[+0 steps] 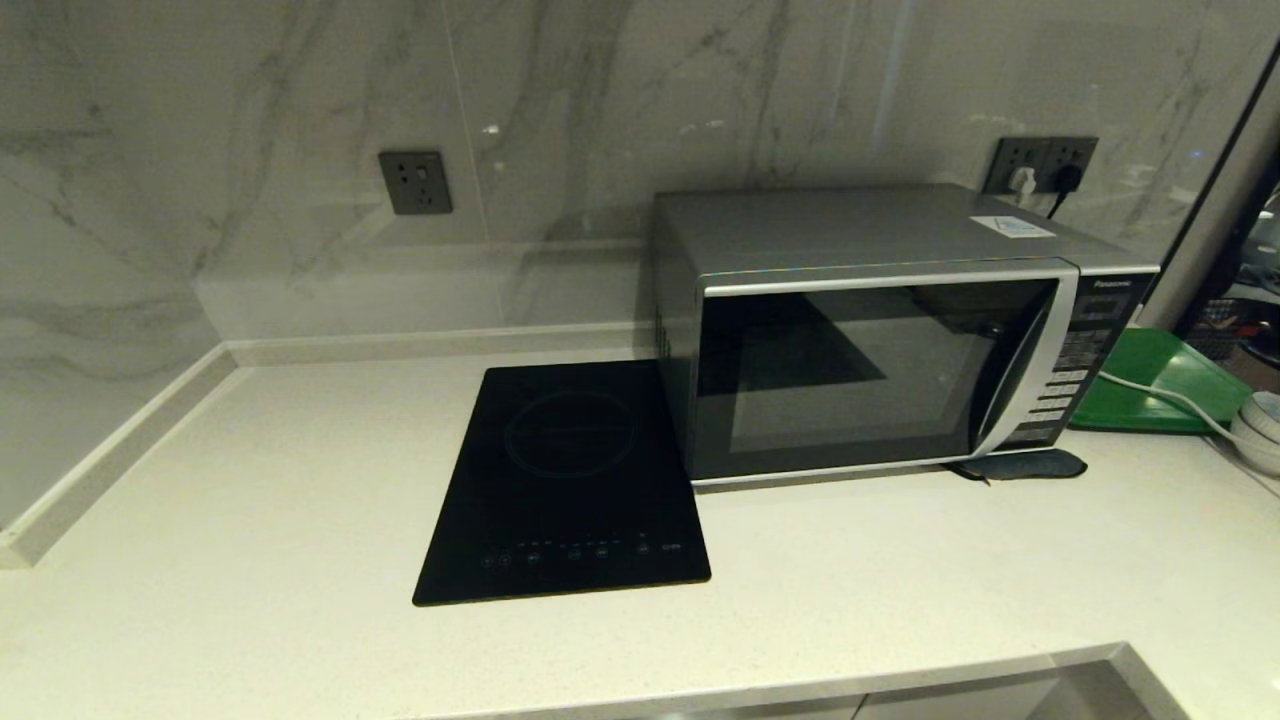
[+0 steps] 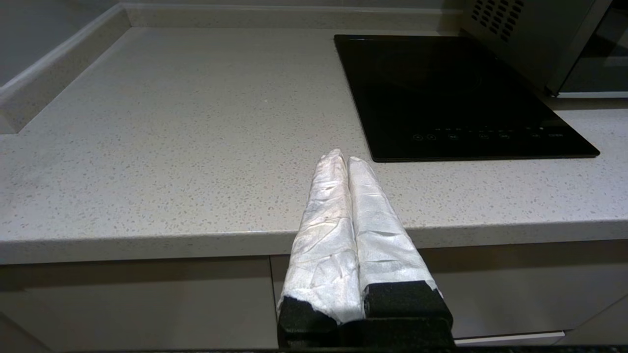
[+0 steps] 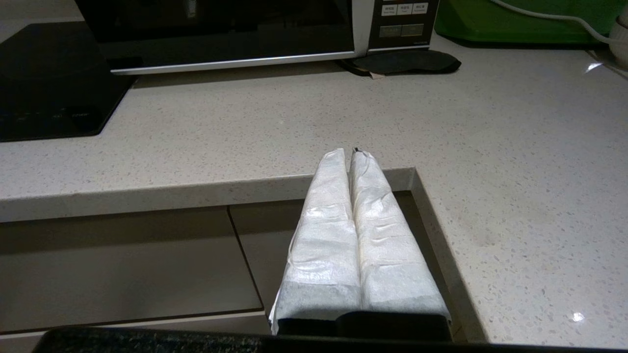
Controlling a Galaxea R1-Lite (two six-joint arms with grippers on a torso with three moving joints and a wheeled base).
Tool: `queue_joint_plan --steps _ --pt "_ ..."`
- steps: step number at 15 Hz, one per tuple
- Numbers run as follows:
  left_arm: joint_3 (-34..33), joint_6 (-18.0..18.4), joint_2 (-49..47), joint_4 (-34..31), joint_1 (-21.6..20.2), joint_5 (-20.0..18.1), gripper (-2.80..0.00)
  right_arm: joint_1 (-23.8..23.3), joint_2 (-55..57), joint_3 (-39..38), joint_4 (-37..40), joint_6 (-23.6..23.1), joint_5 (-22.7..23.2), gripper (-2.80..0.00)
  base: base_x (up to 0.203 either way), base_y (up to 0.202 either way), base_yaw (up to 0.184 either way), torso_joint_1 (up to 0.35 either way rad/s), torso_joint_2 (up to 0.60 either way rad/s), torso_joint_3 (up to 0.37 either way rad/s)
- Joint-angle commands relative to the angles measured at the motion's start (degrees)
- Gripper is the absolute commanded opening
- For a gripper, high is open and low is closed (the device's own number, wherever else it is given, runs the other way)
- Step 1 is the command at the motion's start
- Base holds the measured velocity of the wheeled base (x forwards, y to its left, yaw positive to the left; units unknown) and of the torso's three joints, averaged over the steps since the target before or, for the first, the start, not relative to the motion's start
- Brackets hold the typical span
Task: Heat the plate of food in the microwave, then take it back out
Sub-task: Open the microwave oven
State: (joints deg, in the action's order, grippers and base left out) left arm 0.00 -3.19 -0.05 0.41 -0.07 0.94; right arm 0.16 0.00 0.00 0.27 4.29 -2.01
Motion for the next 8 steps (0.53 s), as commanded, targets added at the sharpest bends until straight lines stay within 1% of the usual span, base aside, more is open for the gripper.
queue_joint_plan --steps 1,8 --pt "0.0 -0.1 0.0 0.0 0.0 0.0 -2.8 0.0 0.1 -0.1 0.0 0.0 0.0 -2.8 0.0 0.0 0.0 0.0 0.0 0.0" --pt "0.0 -0.1 0.0 0.0 0.0 0.0 -2.8 0.0 0.1 -0.1 0.0 0.0 0.0 -2.8 0.0 0.0 0.0 0.0 0.0 0.0"
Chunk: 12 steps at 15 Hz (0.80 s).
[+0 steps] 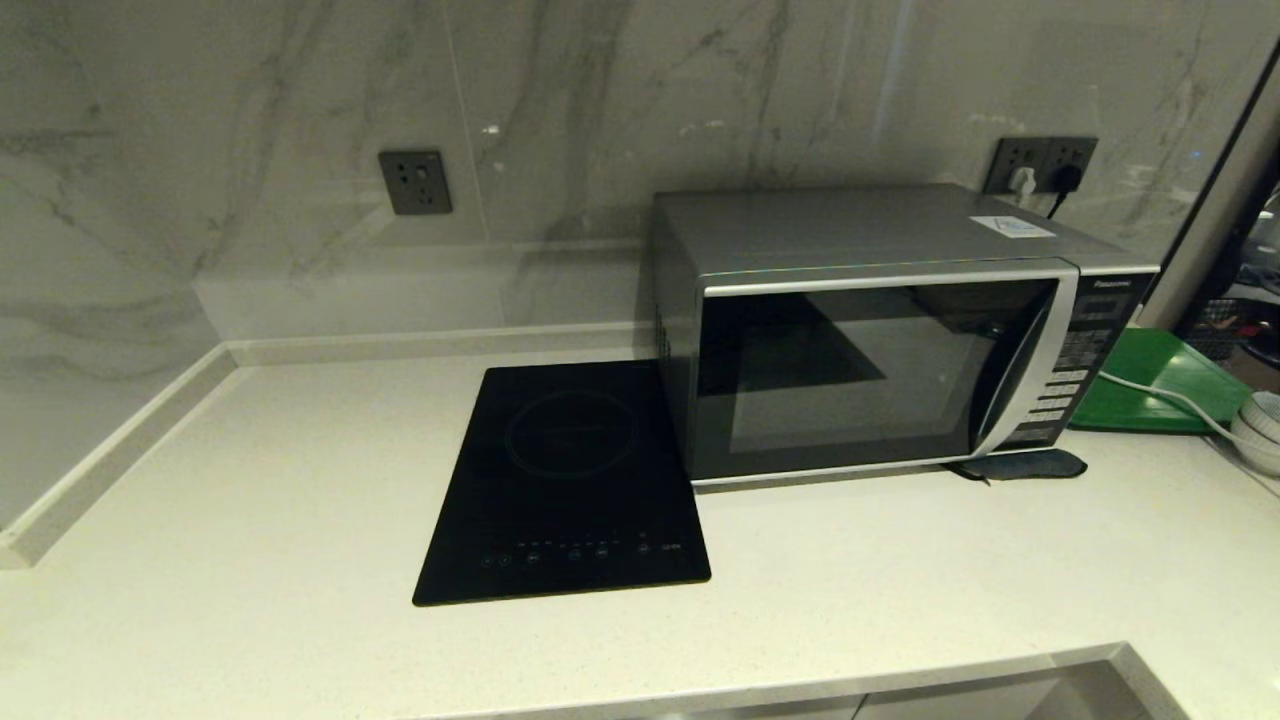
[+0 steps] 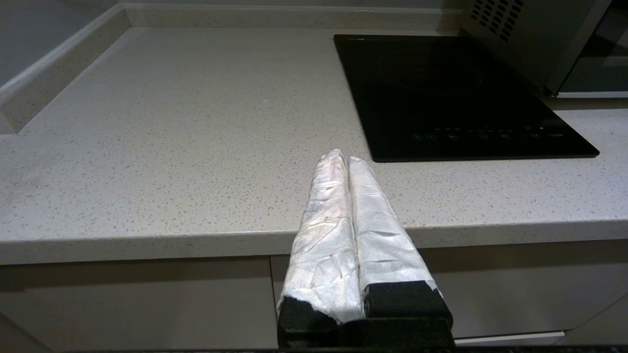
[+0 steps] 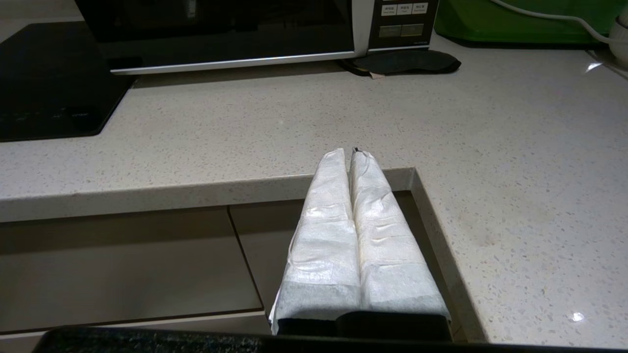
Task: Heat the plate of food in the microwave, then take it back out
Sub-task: Open the microwave oven
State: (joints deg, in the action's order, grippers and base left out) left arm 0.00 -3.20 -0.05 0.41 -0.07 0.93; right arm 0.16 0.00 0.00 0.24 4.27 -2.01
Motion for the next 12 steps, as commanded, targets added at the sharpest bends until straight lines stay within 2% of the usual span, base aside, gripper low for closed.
queue_joint_plan --steps 1,12 --pt "0.0 0.0 0.0 0.0 0.0 0.0 -2.8 0.0 0.1 -0.1 0.0 0.0 0.0 -2.8 0.0 0.0 0.0 0.0 0.0 0.0" --pt "0.0 0.0 0.0 0.0 0.0 0.0 -2.8 0.0 0.1 -0.1 0.0 0.0 0.0 -2.8 0.0 0.0 0.0 0.0 0.0 0.0"
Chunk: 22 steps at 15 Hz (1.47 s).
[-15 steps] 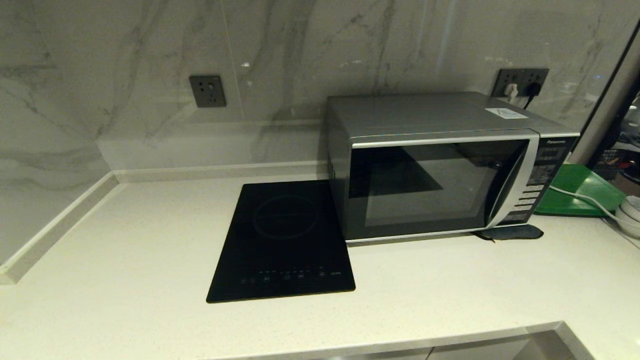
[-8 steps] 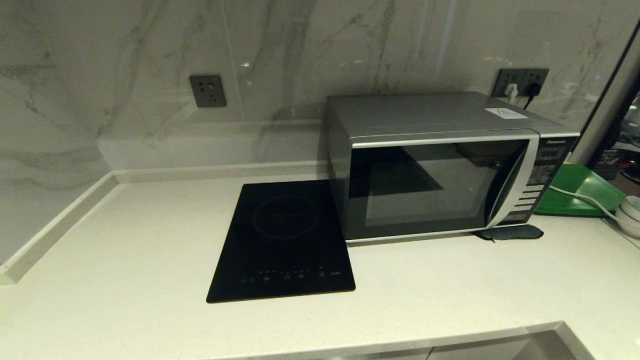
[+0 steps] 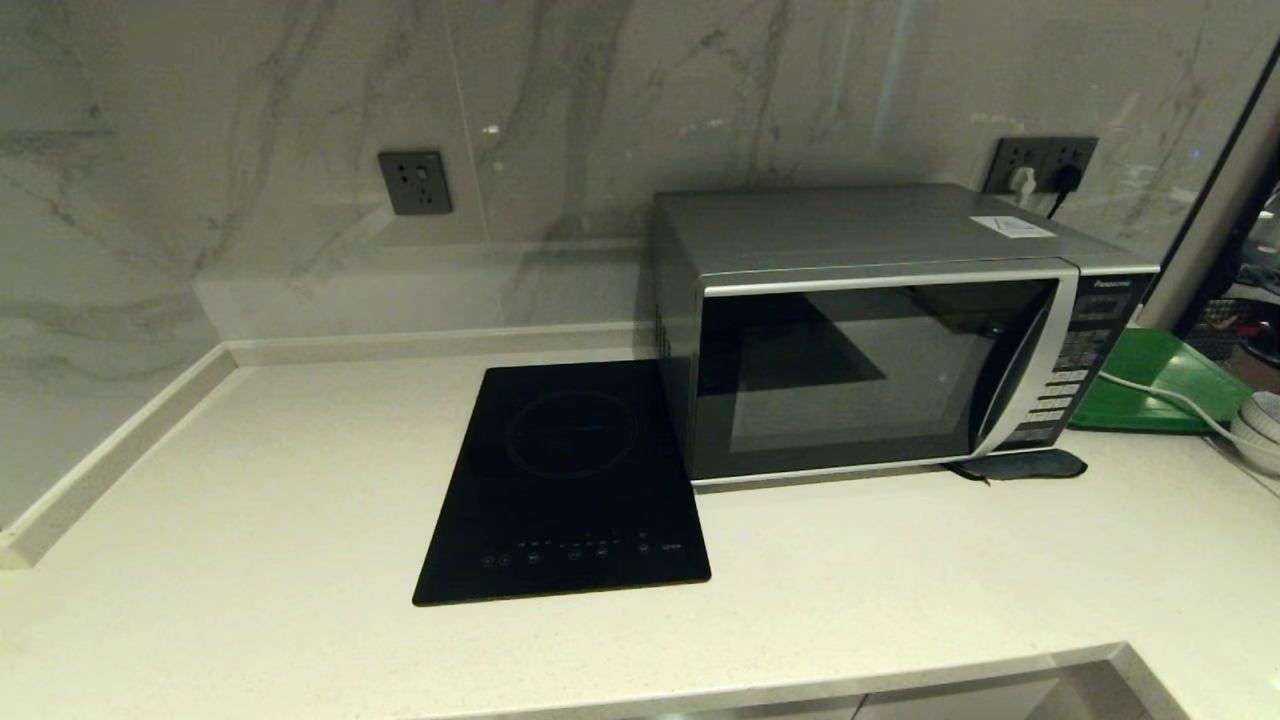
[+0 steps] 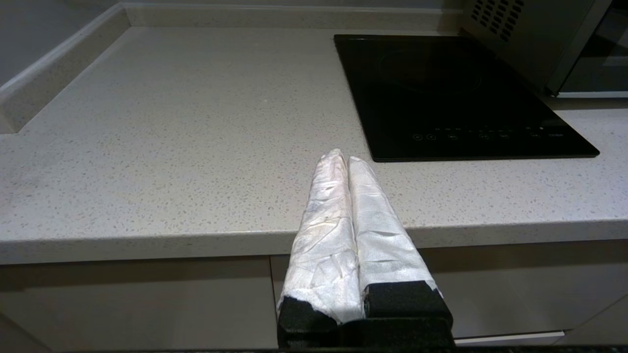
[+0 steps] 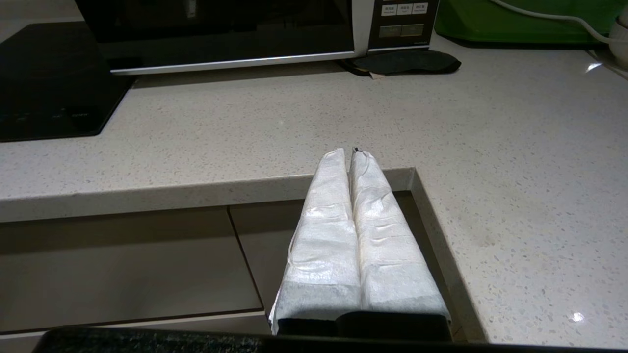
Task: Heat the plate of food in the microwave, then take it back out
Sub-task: Open the microwave oven
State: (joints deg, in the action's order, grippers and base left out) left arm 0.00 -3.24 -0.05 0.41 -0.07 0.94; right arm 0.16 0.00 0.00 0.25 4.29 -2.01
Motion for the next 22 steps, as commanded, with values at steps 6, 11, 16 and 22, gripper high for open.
queue_joint_plan --steps 6,11,16,22 --pt "0.0 0.0 0.0 0.0 0.0 0.0 -2.8 0.0 0.1 -0.1 0.0 0.0 0.0 -2.8 0.0 0.0 0.0 0.0 0.0 0.0" --pt "0.0 0.0 0.0 0.0 0.0 0.0 -2.8 0.0 0.1 -0.1 0.0 0.0 0.0 -2.8 0.0 0.0 0.0 0.0 0.0 0.0" --pt "0.0 0.0 0.0 0.0 0.0 -0.1 -2.8 0.0 0.1 -0.1 0.0 0.0 0.0 -2.8 0.0 0.0 0.0 0.0 0.0 0.0" --pt "0.0 0.0 0.0 0.0 0.0 0.0 -2.8 0.0 0.1 -0.1 0.0 0.0 0.0 -2.8 0.0 0.0 0.0 0.0 0.0 0.0"
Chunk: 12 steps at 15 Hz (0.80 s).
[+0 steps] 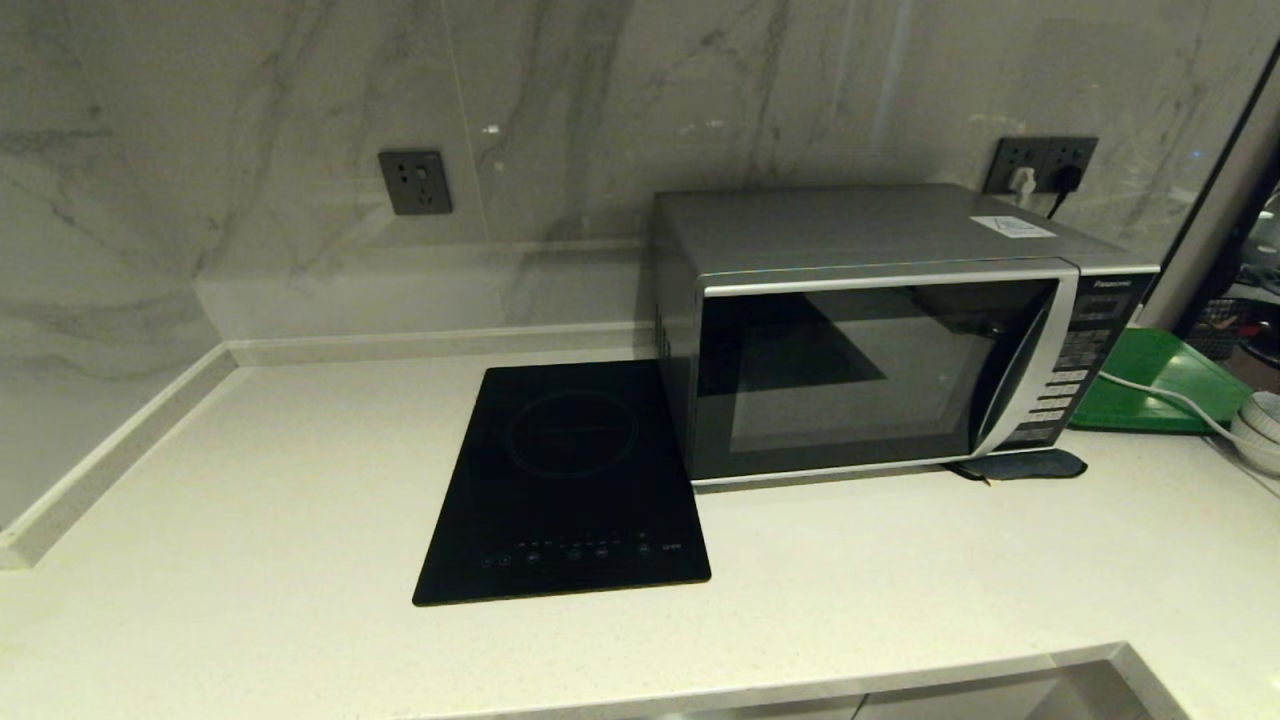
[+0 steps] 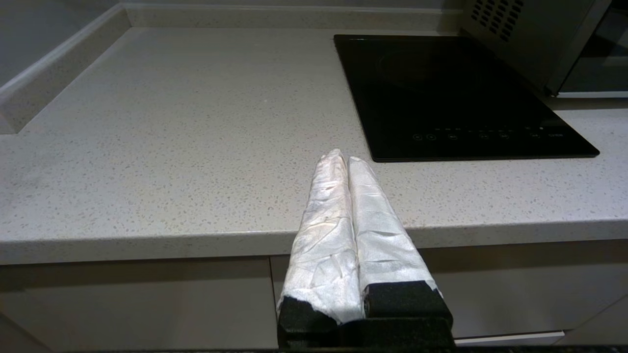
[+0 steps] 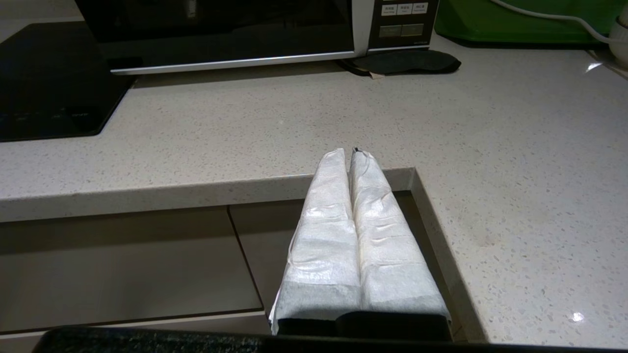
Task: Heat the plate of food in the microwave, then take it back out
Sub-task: Open the microwave oven
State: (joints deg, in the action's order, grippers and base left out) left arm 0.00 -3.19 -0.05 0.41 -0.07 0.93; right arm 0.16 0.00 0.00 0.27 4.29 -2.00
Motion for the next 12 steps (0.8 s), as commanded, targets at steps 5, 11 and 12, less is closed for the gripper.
queue_joint_plan --steps 5,11,12 --pt "0.0 -0.1 0.0 0.0 0.0 0.0 -2.8 0.0 0.1 -0.1 0.0 0.0 0.0 -2.8 0.0 0.0 0.0 0.0 0.0 0.0" --pt "0.0 -0.1 0.0 0.0 0.0 0.0 -2.8 0.0 0.1 -0.1 0.0 0.0 0.0 -2.8 0.0 0.0 0.0 0.0 0.0 0.0" --pt "0.0 -0.1 0.0 0.0 0.0 0.0 -2.8 0.0 0.1 -0.1 0.0 0.0 0.0 -2.8 0.0 0.0 0.0 0.0 0.0 0.0"
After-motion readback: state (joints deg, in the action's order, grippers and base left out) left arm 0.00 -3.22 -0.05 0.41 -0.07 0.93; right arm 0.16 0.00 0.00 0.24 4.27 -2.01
